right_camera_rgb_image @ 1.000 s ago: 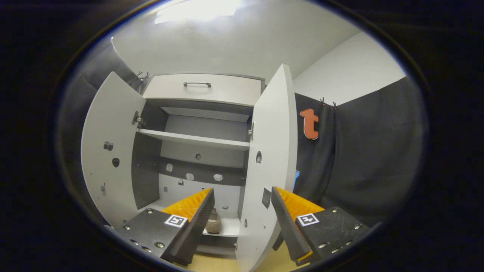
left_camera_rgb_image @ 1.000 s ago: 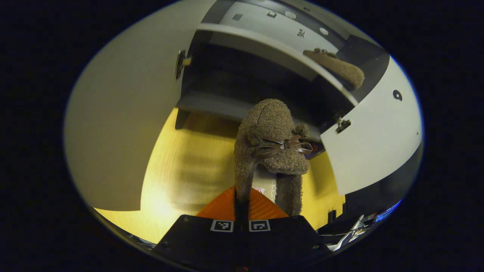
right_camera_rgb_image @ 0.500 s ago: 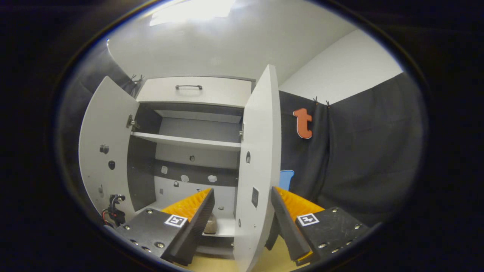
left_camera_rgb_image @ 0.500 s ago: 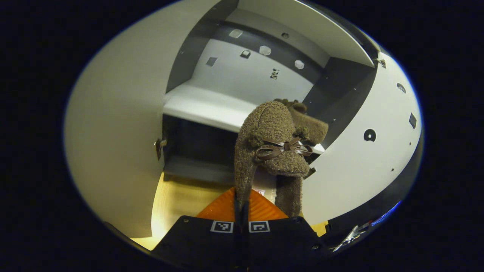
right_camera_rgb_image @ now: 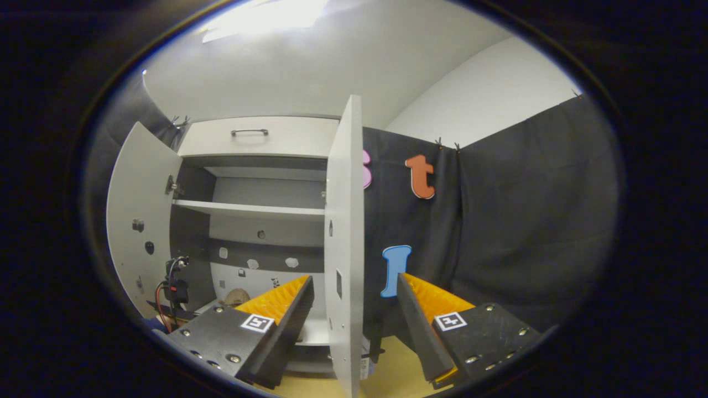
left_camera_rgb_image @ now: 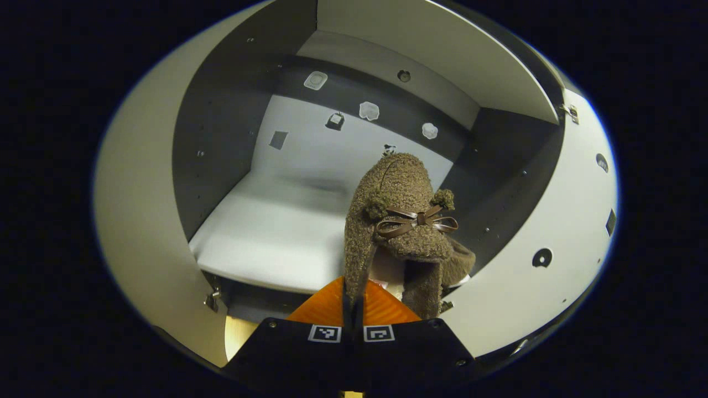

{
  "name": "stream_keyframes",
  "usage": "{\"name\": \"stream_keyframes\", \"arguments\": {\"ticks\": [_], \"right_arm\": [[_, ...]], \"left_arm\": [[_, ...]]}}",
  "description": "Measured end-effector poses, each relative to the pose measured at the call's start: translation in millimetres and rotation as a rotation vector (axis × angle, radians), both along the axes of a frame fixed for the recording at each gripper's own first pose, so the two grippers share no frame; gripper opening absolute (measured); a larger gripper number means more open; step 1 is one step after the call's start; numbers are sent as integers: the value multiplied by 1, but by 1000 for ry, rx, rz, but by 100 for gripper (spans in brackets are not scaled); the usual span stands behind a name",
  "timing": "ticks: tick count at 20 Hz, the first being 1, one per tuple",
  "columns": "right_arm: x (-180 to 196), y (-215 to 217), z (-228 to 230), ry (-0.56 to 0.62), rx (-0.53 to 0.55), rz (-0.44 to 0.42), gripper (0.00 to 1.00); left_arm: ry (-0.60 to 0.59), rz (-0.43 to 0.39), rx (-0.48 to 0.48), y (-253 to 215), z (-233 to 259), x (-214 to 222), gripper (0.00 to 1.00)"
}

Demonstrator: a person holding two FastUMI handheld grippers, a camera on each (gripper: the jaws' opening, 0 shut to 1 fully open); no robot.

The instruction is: Grab one shoe with the right hand and put it into the shoe cabinet, grab the other shoe with the left hand and put it into the shoe cabinet; then close the right door with the right hand and the left door with the left hand.

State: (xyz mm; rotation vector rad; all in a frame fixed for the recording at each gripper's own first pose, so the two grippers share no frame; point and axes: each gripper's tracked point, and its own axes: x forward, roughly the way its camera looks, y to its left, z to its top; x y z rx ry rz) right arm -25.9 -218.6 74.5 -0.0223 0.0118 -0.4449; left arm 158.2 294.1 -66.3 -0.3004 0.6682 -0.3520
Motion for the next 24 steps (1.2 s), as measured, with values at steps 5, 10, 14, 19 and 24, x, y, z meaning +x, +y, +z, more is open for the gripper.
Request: {"name": "stream_keyframes", "arguments": {"ticks": [5, 10, 14, 19, 24], "right_arm": [[-31, -28, -4, 13, -4, -79, 90], [-61, -56, -14, 52, 10, -169, 90], [-78, -68, -18, 64, 17, -212, 90], [-90, -80, -19, 71, 15, -244, 90], [-88, -82, -27, 80, 37, -225, 90]], "left_arm": [[6, 27, 46, 2, -15, 44, 0], [-8, 56, 52, 2, -23, 70, 0], [-2, 95, 80, 6, -32, 85, 0], [-12, 108, 116, -2, -36, 94, 0], [-25, 112, 133, -5, -36, 97, 1]]}}
